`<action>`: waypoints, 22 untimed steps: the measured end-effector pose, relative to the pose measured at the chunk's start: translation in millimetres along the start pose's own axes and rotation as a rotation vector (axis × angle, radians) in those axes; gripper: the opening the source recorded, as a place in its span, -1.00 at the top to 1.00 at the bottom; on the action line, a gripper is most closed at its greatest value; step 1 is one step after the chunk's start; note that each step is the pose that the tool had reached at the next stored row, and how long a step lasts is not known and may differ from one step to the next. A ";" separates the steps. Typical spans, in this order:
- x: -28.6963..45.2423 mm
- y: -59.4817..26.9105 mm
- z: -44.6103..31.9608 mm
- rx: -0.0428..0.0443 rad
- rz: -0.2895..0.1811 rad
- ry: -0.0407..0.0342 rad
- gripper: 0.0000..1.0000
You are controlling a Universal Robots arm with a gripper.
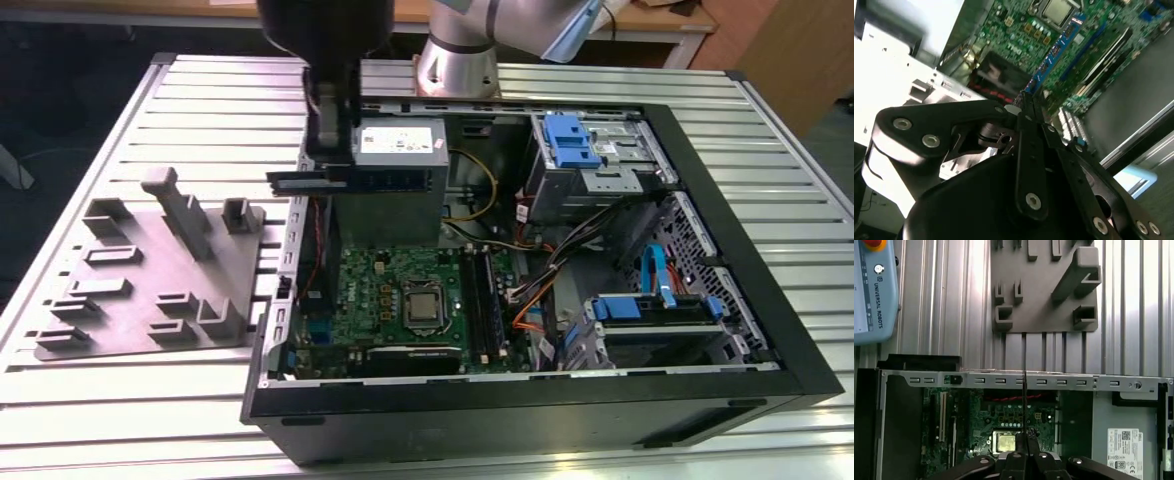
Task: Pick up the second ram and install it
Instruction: 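Pick up the second ram and move it above second insertion slot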
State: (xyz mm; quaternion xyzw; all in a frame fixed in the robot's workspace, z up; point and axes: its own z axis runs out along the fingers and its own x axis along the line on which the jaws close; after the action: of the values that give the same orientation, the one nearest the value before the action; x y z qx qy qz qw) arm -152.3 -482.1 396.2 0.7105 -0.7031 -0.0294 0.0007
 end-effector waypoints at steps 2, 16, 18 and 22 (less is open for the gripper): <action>0.1 -7.5 -0.2 0.0000 0.000 0.0000 0.84; 0.6 -59.3 -1.3 0.0001 0.002 -0.0001 0.84; 0.7 -64.8 -1.1 0.0002 0.003 -0.0002 0.84; 0.9 -74.7 0.6 -0.0004 0.006 0.0001 0.84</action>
State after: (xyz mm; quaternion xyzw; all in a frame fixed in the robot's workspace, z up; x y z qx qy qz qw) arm -77.7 -482.1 392.4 0.7085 -0.7051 -0.0295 0.0010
